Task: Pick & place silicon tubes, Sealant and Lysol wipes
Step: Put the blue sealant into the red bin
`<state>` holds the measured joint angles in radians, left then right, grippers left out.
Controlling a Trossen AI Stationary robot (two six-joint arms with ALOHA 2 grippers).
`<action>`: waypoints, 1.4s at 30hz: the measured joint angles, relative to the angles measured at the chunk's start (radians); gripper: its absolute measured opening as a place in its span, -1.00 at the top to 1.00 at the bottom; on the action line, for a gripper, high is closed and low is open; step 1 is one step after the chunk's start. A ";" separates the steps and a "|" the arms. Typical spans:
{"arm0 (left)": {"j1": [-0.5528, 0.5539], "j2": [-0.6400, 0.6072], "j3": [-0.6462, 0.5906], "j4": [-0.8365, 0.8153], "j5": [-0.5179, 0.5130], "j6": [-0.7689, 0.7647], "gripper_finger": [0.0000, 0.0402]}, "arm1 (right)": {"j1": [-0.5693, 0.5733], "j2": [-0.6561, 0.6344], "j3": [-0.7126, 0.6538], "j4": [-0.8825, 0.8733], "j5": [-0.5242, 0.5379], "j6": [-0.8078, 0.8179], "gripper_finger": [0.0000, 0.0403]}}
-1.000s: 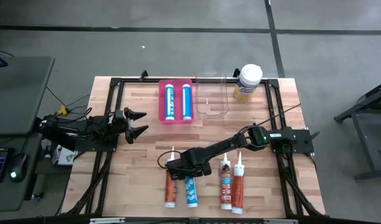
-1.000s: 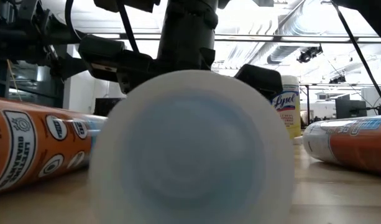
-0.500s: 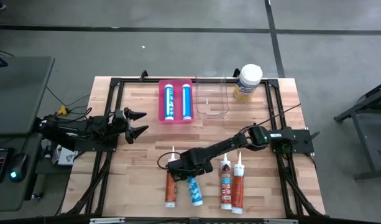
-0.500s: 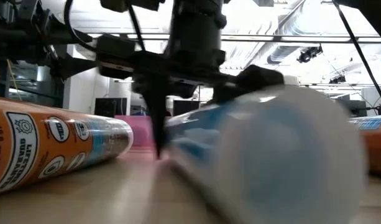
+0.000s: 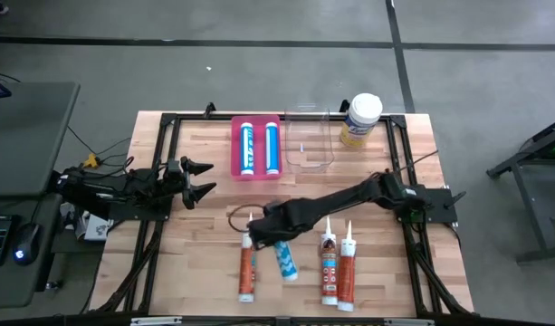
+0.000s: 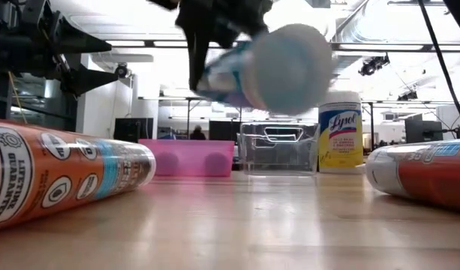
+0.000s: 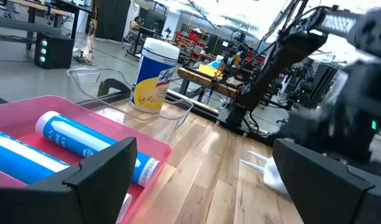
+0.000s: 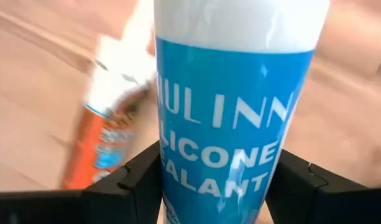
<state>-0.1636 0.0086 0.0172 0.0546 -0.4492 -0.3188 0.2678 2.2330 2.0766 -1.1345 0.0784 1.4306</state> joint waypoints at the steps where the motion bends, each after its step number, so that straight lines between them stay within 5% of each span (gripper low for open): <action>1: 0.000 0.000 0.000 0.000 0.000 0.000 -0.84 | -0.006 -0.017 0.000 0.002 0.015 -0.013 -0.05; 15: 0.000 0.000 0.000 0.000 0.000 0.000 -0.84 | -0.137 -0.158 0.002 0.048 0.141 -0.319 -0.05; 28: 0.000 0.000 0.000 0.000 0.000 0.000 -0.84 | -0.379 -0.167 0.002 0.339 -0.053 -0.667 -0.05; 42: 0.000 0.000 0.000 0.000 0.000 0.000 -0.84 | -0.589 -0.111 0.005 0.487 -0.116 -0.607 -0.05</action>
<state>-0.1635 0.0086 0.0174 0.0544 -0.4488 -0.3187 -0.3207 2.1216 2.0815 -0.6471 -0.0375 0.8234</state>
